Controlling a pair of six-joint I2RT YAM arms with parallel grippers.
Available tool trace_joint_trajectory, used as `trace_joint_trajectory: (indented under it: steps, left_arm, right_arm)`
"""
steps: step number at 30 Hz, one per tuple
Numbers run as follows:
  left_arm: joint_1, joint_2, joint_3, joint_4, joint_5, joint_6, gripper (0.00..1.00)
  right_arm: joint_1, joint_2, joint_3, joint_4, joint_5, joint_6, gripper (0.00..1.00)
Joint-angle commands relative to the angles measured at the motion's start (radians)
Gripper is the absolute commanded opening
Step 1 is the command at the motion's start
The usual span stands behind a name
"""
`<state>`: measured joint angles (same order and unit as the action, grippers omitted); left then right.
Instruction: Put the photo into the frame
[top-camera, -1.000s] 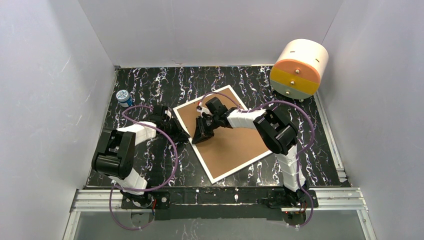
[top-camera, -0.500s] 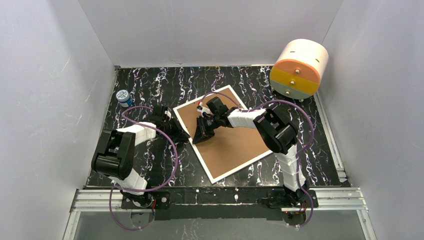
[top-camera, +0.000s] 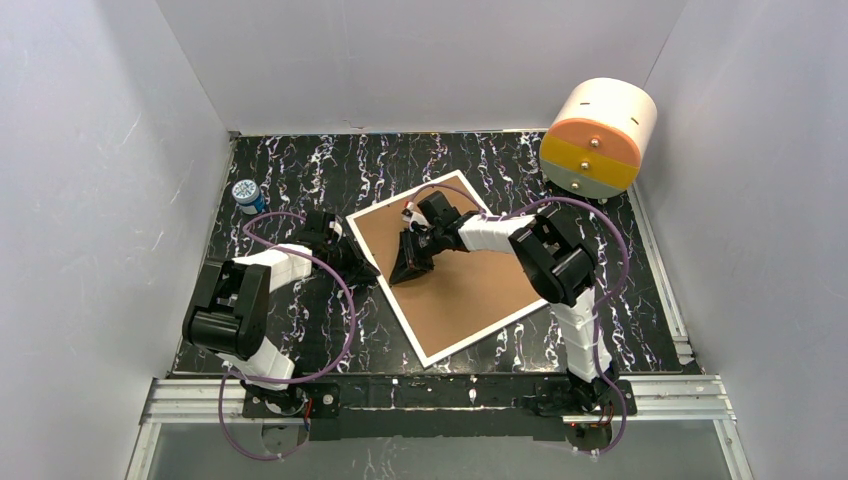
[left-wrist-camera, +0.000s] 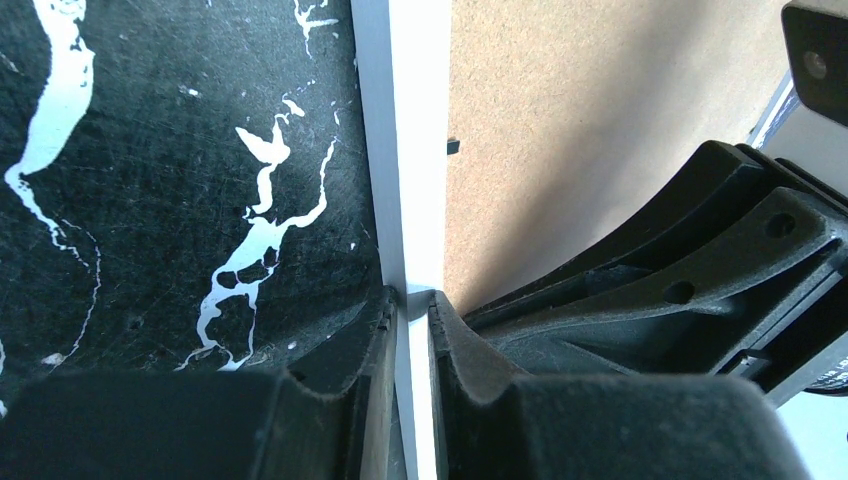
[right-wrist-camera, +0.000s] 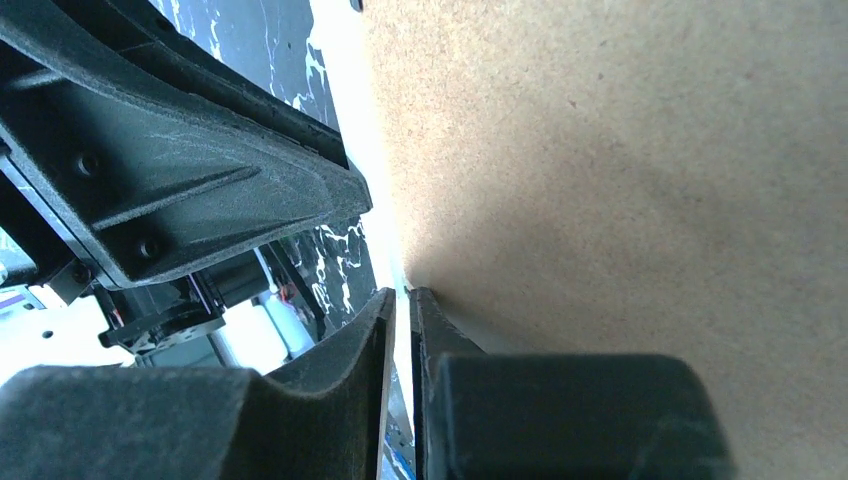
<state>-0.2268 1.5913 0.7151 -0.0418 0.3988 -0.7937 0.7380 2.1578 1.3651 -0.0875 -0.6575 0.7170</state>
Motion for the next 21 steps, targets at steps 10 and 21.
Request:
trace_joint_trajectory:
  steps: [10, 21]
  left_arm:
    - [-0.006, 0.036, -0.030, -0.143, -0.142, 0.077, 0.24]
    - [-0.019, -0.061, -0.011, -0.095, 0.000, 0.113, 0.58]
  right_arm:
    - [-0.039, -0.129, -0.102, -0.123, 0.184, -0.150, 0.33]
    - [-0.024, -0.336, -0.326, 0.017, -0.061, -0.193, 0.48]
